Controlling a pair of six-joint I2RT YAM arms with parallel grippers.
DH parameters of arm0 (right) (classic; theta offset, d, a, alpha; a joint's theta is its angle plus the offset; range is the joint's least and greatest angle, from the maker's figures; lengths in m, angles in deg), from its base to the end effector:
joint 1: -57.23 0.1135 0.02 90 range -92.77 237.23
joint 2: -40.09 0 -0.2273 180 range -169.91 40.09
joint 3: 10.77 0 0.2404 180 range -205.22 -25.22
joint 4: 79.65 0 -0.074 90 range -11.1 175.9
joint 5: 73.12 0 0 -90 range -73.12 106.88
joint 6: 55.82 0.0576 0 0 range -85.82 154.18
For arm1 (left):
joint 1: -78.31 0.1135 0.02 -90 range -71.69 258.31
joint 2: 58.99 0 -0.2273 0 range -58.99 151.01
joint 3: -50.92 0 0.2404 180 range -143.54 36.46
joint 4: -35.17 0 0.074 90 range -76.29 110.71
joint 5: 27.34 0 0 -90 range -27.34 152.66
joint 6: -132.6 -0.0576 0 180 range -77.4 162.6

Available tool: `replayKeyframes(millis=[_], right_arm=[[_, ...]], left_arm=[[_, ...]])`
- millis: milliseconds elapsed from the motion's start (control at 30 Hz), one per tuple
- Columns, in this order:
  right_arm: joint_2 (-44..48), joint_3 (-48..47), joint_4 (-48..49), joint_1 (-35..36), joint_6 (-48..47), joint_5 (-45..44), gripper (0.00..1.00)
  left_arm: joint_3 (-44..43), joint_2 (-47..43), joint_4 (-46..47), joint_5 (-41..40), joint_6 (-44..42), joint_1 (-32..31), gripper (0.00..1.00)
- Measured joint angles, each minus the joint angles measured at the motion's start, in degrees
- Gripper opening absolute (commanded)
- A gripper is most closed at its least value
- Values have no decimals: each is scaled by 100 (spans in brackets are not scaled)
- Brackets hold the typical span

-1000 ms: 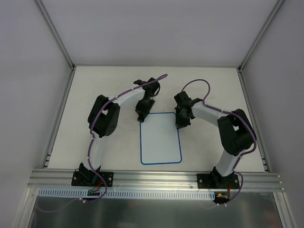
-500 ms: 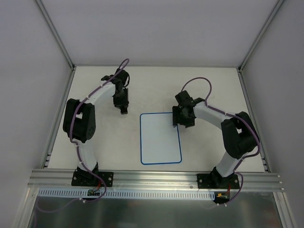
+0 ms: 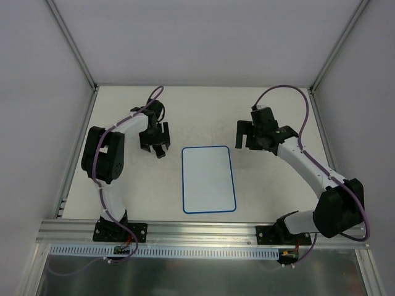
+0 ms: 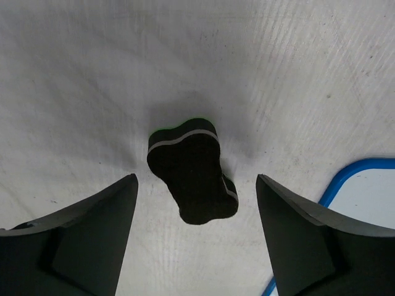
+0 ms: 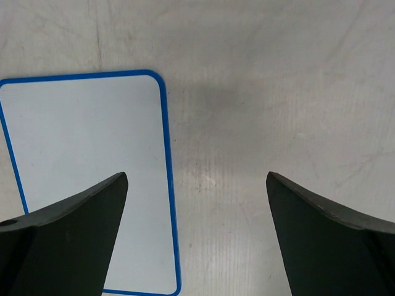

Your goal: Erase the whiteboard

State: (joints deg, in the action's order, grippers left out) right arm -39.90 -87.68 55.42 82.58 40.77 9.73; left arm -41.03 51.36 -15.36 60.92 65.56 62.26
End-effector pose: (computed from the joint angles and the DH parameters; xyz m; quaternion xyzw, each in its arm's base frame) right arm 0.2817 0.1255 0.2269 -0.1298 0.9230 0.0424 0.3598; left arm 0.3603 -0.1018 0.1280 -0.0620 0.9811 -0.0470 0.1773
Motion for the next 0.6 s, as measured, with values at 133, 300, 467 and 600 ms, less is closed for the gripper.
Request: replayKeyframes(millis=[133,300,467,600], right_arm=[[348,0,-9,-243,-149,-129,99],[813,-7,-42,-457,-437,-433,99],[1255,-407,-256,-693,-872,-942,99],[1661,-957,-310,-796,-1318,-1572,99]], left_arm=[[72,-59,48,-13,28,0,99],[164,-726,2,-11,20,0,99],[-68,-2070,-131,-48,-166,4,99],[-647,-3104,-155,-297,-479,28,99]])
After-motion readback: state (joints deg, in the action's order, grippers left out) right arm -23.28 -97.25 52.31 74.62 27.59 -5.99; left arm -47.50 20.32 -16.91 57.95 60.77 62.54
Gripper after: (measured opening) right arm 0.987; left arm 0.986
